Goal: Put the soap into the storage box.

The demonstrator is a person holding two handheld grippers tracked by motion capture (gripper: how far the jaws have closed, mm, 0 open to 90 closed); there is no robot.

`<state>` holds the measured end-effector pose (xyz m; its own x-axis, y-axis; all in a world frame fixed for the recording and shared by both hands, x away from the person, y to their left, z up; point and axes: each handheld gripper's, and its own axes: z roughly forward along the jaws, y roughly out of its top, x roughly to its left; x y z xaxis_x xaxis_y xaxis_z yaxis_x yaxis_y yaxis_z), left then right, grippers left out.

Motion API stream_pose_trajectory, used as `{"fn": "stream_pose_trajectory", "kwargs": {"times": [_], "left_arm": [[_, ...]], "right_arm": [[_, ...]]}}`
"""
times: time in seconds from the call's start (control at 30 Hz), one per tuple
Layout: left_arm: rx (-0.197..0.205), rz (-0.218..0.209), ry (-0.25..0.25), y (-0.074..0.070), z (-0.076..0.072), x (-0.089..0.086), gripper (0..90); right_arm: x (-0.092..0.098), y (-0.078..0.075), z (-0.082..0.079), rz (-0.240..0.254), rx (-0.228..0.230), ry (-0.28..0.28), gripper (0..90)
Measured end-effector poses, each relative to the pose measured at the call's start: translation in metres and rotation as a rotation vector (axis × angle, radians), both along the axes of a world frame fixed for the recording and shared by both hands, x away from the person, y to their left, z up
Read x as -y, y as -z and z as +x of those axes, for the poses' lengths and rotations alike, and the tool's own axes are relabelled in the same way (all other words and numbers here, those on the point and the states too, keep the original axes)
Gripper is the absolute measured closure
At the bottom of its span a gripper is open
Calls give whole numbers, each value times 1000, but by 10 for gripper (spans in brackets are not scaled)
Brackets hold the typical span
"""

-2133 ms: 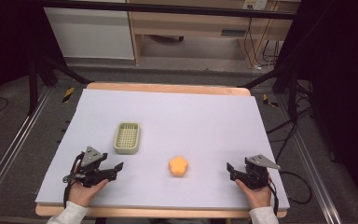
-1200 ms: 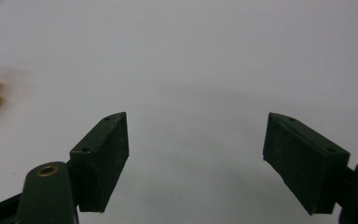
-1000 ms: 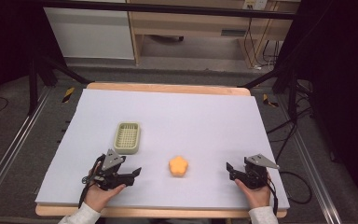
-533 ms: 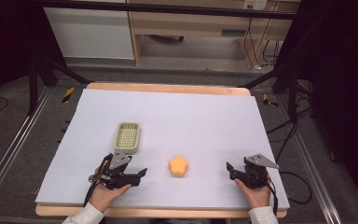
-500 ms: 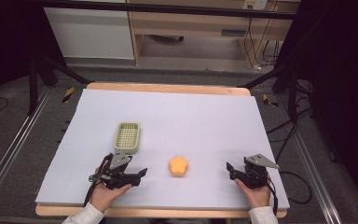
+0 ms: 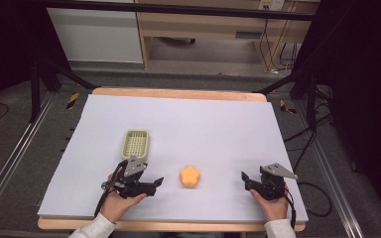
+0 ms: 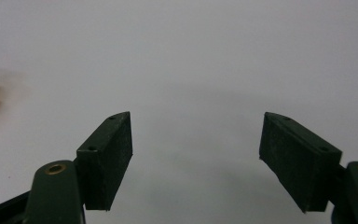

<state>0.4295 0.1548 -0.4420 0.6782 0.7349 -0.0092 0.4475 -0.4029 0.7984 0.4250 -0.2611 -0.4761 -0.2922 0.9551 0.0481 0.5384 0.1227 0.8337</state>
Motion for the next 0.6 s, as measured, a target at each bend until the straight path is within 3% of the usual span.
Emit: {"fn": "stream_pose_trajectory", "kwargs": {"times": [0.6], "left_arm": [[-5,-11,53,-16,12,34,219]], "right_arm": [[-1,0,1,-1,-5,1,267]]}}
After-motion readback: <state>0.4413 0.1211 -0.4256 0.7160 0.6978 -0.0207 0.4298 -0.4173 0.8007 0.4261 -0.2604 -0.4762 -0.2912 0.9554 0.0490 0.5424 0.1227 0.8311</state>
